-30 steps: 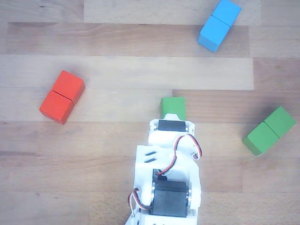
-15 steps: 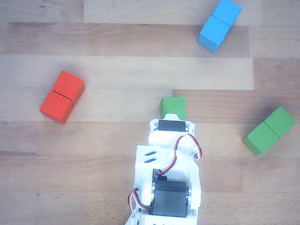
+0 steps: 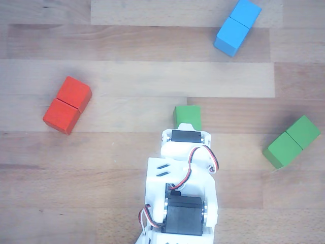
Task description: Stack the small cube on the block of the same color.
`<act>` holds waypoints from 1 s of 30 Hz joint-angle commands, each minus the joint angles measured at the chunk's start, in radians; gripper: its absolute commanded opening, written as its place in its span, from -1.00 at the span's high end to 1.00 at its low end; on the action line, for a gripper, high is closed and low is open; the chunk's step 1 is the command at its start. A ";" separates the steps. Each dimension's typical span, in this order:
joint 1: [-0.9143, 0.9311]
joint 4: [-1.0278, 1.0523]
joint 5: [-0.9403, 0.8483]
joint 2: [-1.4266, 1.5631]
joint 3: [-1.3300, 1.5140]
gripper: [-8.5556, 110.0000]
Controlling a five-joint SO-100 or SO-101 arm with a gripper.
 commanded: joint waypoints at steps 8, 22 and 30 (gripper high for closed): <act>0.008 0.005 0.009 0.031 -0.014 0.86; 0.012 -0.012 0.000 -0.446 -0.529 0.85; 0.009 -0.011 -0.003 -0.859 -0.721 0.85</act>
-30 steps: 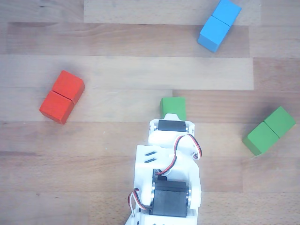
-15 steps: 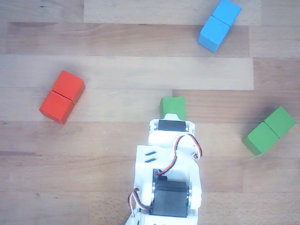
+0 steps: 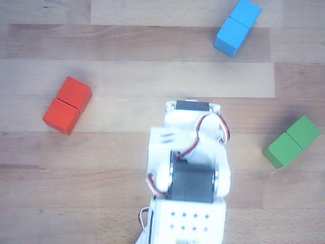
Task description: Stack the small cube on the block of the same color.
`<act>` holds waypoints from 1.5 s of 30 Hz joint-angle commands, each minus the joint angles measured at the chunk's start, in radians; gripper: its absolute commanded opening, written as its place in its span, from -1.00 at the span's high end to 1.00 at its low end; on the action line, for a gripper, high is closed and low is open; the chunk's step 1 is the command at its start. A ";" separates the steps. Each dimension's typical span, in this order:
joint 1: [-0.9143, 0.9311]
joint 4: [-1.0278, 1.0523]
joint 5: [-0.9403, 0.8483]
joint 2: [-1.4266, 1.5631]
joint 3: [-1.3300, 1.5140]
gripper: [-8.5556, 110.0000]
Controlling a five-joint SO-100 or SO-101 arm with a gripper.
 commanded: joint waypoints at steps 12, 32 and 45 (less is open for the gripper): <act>0.002 -0.011 -0.003 -0.531 -0.314 0.85; 0.000 -0.012 -0.005 -0.675 -0.325 0.78; 0.000 -0.008 -0.006 -0.693 -0.313 0.42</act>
